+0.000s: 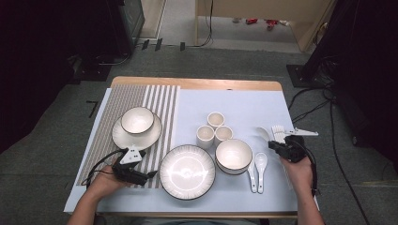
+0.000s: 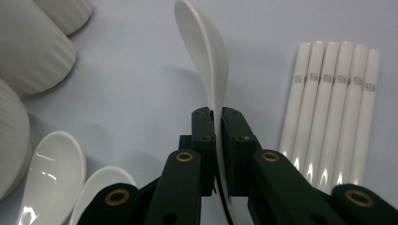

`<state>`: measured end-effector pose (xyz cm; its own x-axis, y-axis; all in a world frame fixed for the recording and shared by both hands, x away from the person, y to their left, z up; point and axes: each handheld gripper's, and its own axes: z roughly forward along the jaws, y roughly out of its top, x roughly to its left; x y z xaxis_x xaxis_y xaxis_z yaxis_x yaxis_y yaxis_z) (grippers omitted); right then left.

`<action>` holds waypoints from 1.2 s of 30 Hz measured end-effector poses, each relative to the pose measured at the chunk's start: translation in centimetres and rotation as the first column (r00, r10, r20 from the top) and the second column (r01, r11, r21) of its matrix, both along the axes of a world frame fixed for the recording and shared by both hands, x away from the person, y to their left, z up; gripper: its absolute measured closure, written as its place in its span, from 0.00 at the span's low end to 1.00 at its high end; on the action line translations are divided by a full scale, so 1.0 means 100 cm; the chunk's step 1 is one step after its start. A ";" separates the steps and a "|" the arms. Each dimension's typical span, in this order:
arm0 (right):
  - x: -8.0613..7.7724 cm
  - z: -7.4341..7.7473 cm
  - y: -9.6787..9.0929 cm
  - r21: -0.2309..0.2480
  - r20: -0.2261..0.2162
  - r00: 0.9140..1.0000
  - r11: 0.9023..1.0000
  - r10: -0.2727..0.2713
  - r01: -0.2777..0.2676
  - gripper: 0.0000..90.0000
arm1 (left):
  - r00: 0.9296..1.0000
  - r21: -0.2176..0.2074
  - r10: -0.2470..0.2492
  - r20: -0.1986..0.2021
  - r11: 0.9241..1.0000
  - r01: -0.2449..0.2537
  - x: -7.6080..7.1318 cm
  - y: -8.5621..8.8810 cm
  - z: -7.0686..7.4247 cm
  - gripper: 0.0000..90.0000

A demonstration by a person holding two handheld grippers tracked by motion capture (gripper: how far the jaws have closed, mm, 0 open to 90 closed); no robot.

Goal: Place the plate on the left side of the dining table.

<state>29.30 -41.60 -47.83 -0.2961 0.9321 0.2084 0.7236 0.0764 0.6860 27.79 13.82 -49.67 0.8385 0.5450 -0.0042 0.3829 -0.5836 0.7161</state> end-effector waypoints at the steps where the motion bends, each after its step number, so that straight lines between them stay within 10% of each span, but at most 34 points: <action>1: 0.001 0.001 0.000 0.003 0.002 1.000 1.000 0.000 0.000 0.94 | 1.000 -0.001 0.001 0.000 1.000 -0.001 0.000 0.000 0.000 0.15; 36: 0.035 0.011 0.010 -0.011 -0.036 0.997 0.998 0.064 -0.064 0.95 | 0.996 -0.024 0.057 -0.073 0.998 -0.059 0.006 0.003 0.015 0.29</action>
